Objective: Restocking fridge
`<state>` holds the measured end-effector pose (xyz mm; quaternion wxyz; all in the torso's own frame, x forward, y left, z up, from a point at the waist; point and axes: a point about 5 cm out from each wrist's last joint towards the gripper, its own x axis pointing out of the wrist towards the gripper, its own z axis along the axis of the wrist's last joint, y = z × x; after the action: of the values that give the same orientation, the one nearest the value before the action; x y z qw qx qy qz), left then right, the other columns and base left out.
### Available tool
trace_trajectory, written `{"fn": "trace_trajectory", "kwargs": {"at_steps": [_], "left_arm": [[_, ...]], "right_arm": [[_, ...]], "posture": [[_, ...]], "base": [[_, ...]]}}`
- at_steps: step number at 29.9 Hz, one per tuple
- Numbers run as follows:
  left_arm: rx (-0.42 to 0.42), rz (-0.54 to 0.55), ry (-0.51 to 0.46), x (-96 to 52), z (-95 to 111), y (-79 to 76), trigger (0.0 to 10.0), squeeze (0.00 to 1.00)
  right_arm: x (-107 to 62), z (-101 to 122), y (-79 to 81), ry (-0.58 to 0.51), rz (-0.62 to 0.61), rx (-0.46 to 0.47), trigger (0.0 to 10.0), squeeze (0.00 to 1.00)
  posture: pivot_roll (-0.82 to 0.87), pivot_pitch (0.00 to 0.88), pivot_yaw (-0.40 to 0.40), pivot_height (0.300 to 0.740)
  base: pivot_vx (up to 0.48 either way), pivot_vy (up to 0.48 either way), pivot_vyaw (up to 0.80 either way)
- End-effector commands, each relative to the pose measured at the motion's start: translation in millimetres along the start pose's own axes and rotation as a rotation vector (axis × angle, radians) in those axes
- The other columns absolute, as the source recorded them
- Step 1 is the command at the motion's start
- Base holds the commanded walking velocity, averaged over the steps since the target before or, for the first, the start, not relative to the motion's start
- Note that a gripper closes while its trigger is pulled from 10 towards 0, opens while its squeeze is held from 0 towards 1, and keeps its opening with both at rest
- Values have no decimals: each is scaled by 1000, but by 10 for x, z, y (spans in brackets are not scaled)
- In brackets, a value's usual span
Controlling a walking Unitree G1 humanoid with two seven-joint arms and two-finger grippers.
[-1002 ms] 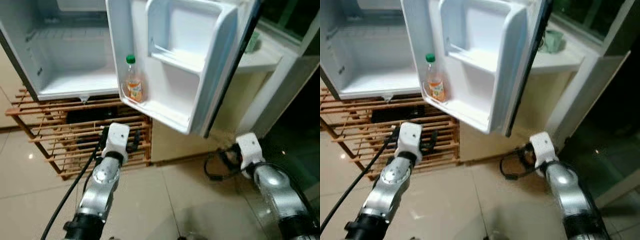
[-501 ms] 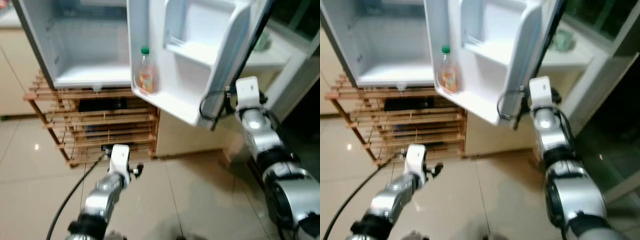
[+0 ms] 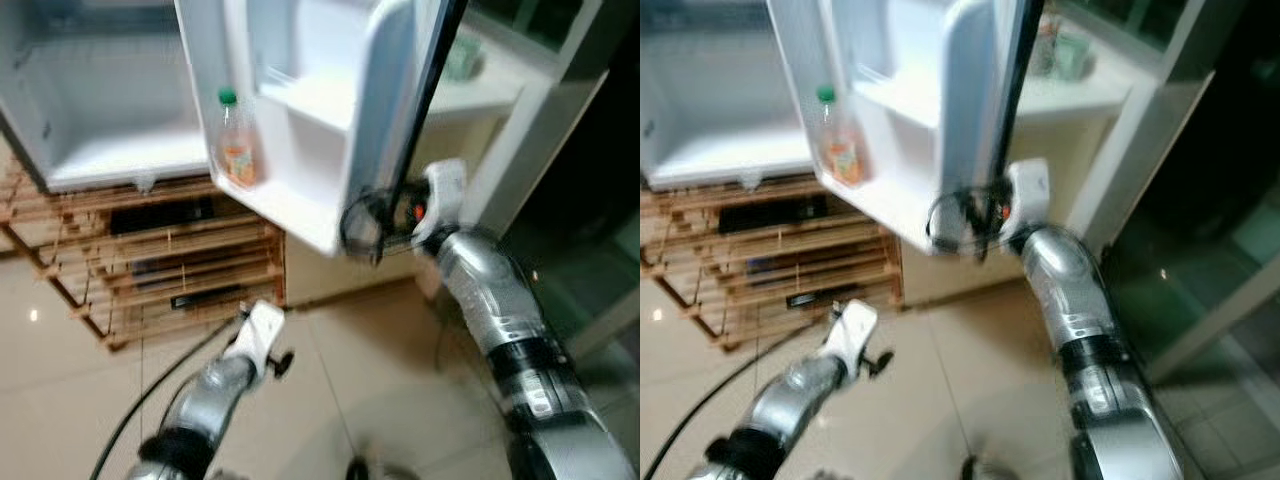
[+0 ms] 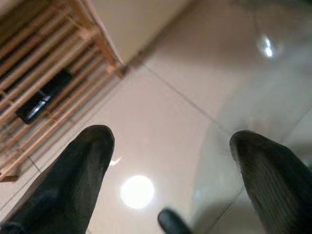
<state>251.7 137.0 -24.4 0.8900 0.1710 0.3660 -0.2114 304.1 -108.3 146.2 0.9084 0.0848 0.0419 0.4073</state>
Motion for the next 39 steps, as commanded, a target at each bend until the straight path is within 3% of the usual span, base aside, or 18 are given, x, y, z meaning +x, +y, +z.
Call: {"fn": "trace_trajectory", "kwargs": {"at_steps": [1,3,4,8,11,14,15,20,25,27,30,33,35,39], "left_arm": [[-52,-113,22,13,-89,-134,10000,0],[-80,-146,18,12,-100,-173,10000,0],[-87,-169,16,10,-114,-206,10000,0],[-87,-171,9,22,-124,-235,10000,0],[-76,-179,3,40,-117,-261,10000,0],[-45,-207,-19,79,-71,-317,10000,0],[-39,-210,-23,83,-62,-324,10000,0],[-15,-213,-51,110,3,-336,10000,0],[-4,-241,-161,166,265,-421,10000,0],[40,-246,-254,187,524,-481,10000,0],[110,-168,-513,99,1190,-426,10000,0],[103,-50,-802,-199,1899,-250,10000,0],[96,-23,-888,-331,2045,-150,10000,0],[204,272,-874,-428,2038,275,10000,0]], "right_arm": [[-82,172,313,-16,249,71,10000,0],[-166,180,327,-14,277,105,10000,0],[-332,224,334,-28,307,158,10000,0],[-519,260,216,-59,222,231,10000,0],[-581,202,128,-31,139,238,10000,0],[-641,-72,-128,119,-104,177,10000,0],[-650,-99,-151,133,-130,174,10000,0],[-660,-199,-142,172,-155,169,10000,0],[-655,-286,-128,193,-174,170,10000,0],[-626,-319,-141,202,-189,153,10000,0],[-607,-333,-165,200,-216,134,10000,0],[-602,-360,-191,204,-240,132,10000,0],[-613,-371,-183,205,-239,133,10000,0],[-644,-414,-163,217,-238,141,10000,0]], "posture": [[-100,0,-22,740],[-103,0,-20,740],[-105,0,-19,740],[-113,0,-15,740],[-113,0,-12,740],[-116,0,-6,740],[-116,0,-6,740],[-122,0,-1,740],[-113,0,-5,740],[-116,0,-3,740],[-121,0,1,740],[-134,0,14,740],[-136,0,16,740],[-133,0,10,740]], "base": [[0,0,0],[0,0,0],[0,0,0],[0,0,0],[0,0,0],[0,0,0],[0,0,0],[0,0,0],[0,0,0],[0,0,0],[0,0,0],[0,0,0],[0,0,0],[0,0,0]]}}
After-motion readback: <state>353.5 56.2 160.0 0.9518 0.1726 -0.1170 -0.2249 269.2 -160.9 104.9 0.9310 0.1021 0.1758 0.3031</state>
